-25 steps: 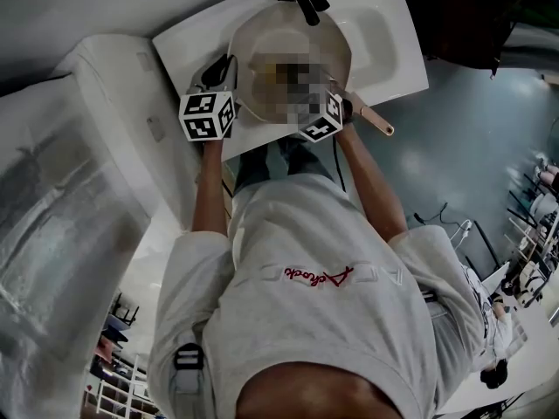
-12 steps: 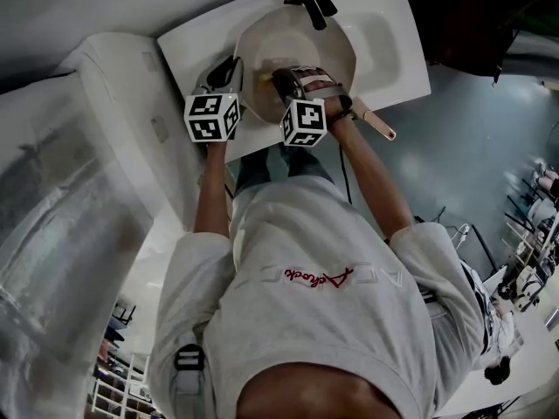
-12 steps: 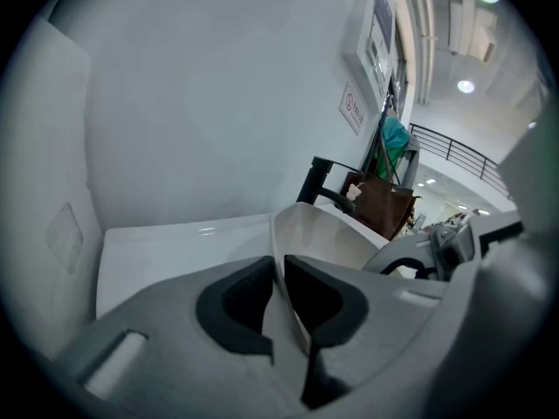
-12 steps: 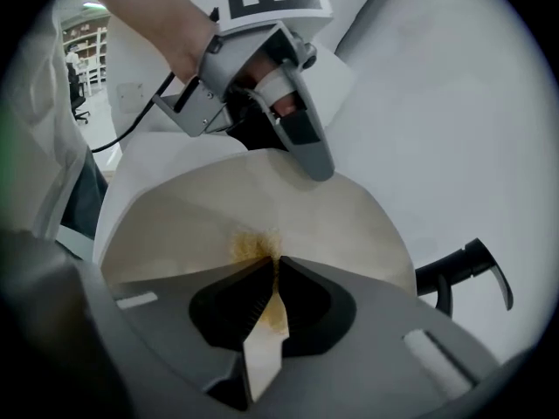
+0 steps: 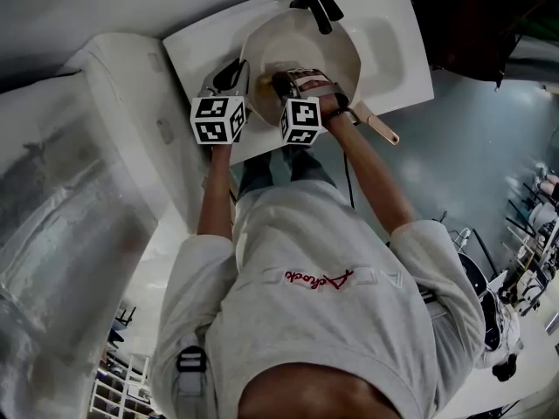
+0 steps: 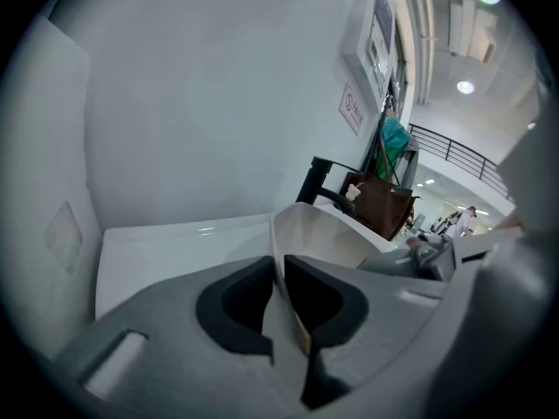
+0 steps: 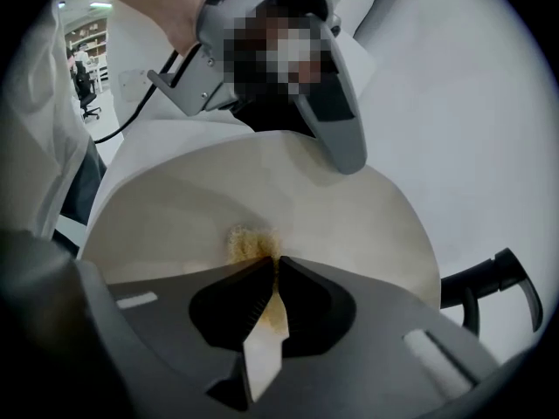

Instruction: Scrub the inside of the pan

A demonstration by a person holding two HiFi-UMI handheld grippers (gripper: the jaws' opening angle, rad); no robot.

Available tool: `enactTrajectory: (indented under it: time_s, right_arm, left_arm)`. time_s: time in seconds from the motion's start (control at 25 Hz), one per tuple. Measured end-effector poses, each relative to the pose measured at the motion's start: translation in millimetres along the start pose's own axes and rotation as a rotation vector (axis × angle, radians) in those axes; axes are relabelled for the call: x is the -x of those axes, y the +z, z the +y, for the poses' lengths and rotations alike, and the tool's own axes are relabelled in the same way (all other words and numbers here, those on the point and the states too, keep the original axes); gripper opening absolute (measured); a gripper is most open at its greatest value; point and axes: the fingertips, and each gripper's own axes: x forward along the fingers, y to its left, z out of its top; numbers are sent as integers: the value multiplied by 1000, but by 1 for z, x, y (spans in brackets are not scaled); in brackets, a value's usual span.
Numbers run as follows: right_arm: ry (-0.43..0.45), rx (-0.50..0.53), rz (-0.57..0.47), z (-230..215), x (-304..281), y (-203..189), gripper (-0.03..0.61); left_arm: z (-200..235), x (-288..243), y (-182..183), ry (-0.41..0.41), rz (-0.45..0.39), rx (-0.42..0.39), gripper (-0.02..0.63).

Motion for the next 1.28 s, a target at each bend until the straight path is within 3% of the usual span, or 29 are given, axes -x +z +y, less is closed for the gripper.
enactTrajectory:
  time_s: [0.88,1.28]
  right_arm:
    - [-44,21,6,-43,-20,14,31]
    - [-53,-21,71,-55,-20,-27,31]
  left_arm:
    - [1,0,0,2,6,1,44]
    - [1,-1,0,5,6,1,44]
